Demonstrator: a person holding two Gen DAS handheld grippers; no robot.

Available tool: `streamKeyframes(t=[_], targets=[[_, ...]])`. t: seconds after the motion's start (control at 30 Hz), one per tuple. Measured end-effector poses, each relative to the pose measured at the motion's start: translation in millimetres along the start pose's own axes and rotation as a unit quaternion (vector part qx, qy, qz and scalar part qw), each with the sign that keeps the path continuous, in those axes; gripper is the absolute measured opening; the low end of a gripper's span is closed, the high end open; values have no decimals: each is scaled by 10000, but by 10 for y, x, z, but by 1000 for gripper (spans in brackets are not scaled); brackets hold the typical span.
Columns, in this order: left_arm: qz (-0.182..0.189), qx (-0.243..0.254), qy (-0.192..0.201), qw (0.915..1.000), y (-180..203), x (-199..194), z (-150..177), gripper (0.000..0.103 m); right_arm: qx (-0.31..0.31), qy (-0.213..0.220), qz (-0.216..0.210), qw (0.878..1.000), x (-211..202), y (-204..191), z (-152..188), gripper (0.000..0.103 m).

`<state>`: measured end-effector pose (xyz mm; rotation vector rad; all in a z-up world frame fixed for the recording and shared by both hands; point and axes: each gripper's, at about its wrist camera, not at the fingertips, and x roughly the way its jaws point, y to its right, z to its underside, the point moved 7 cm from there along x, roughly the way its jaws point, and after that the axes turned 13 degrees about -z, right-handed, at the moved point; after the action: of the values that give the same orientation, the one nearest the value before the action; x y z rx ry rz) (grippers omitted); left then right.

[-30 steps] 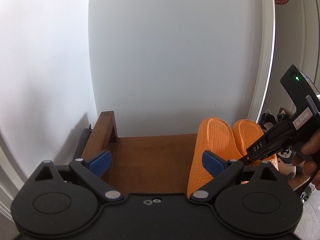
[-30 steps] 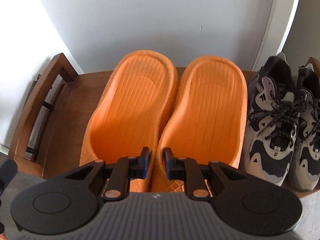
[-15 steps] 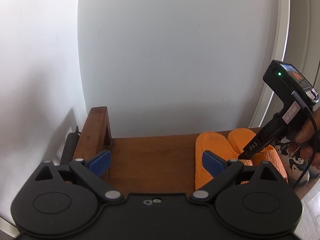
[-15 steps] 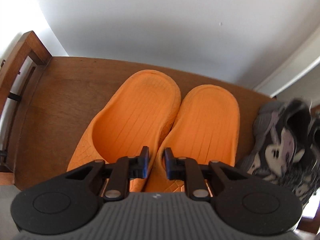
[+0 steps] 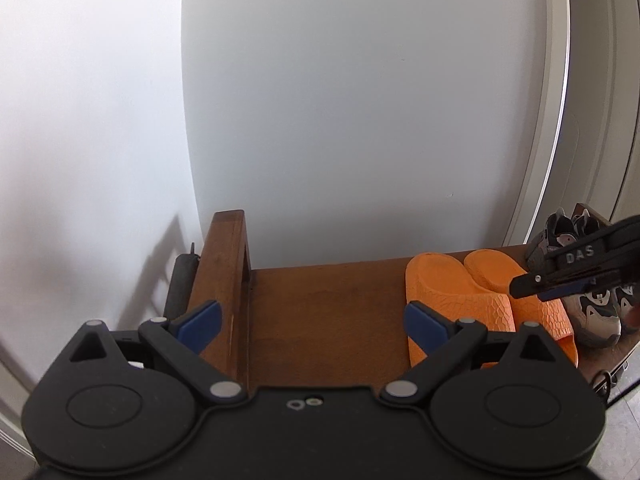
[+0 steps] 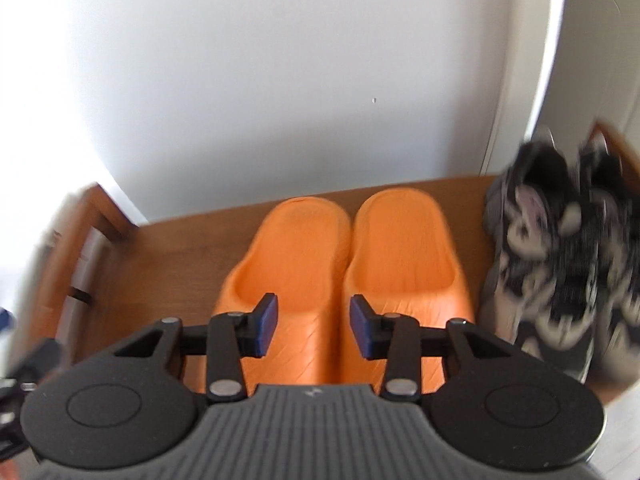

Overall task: Organize scattered shoes
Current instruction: 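Open the right tool and move it down to the grey-blue sneakers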

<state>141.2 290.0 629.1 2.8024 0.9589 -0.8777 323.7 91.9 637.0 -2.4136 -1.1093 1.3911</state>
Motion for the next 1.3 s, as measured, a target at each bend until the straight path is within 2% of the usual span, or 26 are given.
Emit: streamKeyframes(t=[0.1, 0.17, 0.3, 0.37, 0.47, 0.57, 0.7, 0.97, 1.03, 1.17, 1.3], targets=[[-127, 45, 32, 9999, -42, -310, 208, 98, 63, 214, -402, 9989, -221, -166, 474, 51], [-246, 42, -28, 9997, -103, -448, 420, 98, -37, 46, -563, 9984, -289, -267, 947, 55], [-483, 35, -426, 9979, -253, -693, 948, 98, -85, -704, -686, 9951, -176, -346, 1774, 55], [-641, 73, -635, 9959, -379, -754, 1253, 98, -65, -1228, -815, 9891, -50, -405, 2285, 55], [-924, 72, -1008, 9906, -625, -861, 1753, 98, -144, -1821, -941, 9787, 148, -515, 2880, 55], [-1182, 19, -1348, 9838, -885, -956, 2137, 98, -139, -2260, -1099, 9678, 342, -686, 3348, 55], [-1514, -55, -1706, 9736, -1290, -1114, 2551, 98, -149, -2614, -1261, 9568, 582, -936, 3778, 55], [-1806, -297, -1993, 9627, -2212, -1257, 3225, 98, -337, -3136, -1242, 9408, 1286, -1526, 4511, 55], [-1745, -362, -2037, 9627, -2434, -1204, 3419, 98, -291, -3157, -1167, 9412, 1542, -1678, 4734, 55], [-1558, -372, -2224, 9617, -2959, -983, 4064, 98, -90, -3163, -966, 9437, 2130, -1951, 5212, 55], [-1661, -333, -2402, 9558, -3489, -596, 4662, 98, 229, -3037, -680, 9501, 2862, -2109, 5652, 53]])
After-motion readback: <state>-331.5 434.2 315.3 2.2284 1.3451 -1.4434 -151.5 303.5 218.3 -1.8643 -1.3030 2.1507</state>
